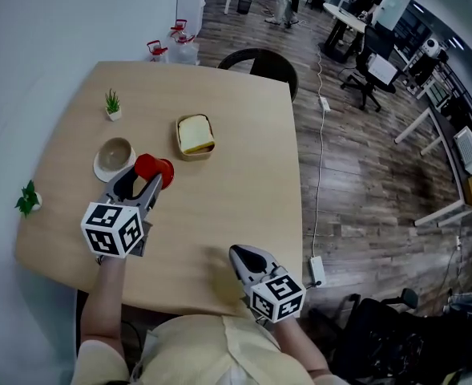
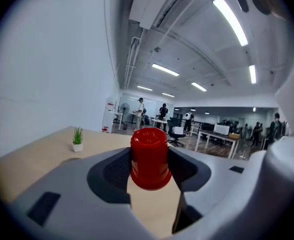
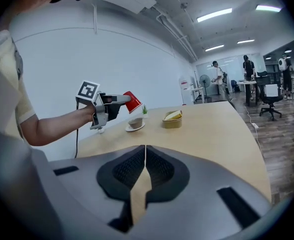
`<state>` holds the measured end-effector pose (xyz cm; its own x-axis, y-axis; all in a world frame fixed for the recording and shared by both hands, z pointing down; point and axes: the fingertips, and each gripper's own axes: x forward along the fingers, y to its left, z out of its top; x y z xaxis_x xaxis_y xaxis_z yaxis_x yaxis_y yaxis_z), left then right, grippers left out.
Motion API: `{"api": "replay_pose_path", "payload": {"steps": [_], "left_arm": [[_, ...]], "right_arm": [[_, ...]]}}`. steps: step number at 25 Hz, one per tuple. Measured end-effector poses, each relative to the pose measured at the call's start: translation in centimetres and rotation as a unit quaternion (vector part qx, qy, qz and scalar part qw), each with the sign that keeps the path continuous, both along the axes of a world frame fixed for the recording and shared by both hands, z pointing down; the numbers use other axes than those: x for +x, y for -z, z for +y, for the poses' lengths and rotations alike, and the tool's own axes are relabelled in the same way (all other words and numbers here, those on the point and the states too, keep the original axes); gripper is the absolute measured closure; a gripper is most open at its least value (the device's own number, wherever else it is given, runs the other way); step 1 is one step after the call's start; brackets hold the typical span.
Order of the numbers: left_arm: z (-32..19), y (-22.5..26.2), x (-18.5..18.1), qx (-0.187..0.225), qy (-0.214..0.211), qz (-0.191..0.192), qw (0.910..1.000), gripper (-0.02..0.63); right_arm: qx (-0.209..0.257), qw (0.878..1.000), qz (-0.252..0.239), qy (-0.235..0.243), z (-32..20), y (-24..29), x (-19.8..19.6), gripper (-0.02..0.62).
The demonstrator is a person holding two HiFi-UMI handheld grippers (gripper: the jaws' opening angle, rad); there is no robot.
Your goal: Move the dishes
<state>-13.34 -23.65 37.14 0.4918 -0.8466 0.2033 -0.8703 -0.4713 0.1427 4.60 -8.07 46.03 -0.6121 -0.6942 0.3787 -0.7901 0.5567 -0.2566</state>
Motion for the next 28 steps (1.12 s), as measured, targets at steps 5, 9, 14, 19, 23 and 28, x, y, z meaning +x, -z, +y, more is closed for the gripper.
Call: {"api": "replay_pose_path", "payload": {"steps": [5,9,14,19,23,28], "left_arm": [[2.0,-0.4,3.0,-0.027,-0.037,0.019,0.9988,0.374],[3.3,-1.6,4.1,-0.054,-0.053,0.035,0.9965,0.374],[4.7,-2.4,5.3,-0.084,-0.067,0.065,0.992,0.374],[6.5,-3.4,6.8,-0.113,-0.089,0.088,0.9857,0.374],[8.0,-3.9,7.8,-0.143,-0.112,0.119,0.9762,0.374],[9.6,-4.5,9.2,-0.171,-0.137,0.153,0.9635,0.374]], "right_arm": [[0.024,1.0,-0.004,-0.002,-0.9,1.1,1.8,0.577],[0.042,0.999,-0.004,-0.009,-1.5,1.6,2.6,0.577],[0.058,0.998,0.008,0.013,-1.7,1.8,2.6,0.508],[0.1,0.993,0.058,0.04,-1.5,2.2,2.2,0.483],[0.129,0.987,0.073,0.065,-1.3,2.7,1.4,0.471],[0.168,0.975,0.112,0.089,-0.9,2.7,0.8,0.456]]}}
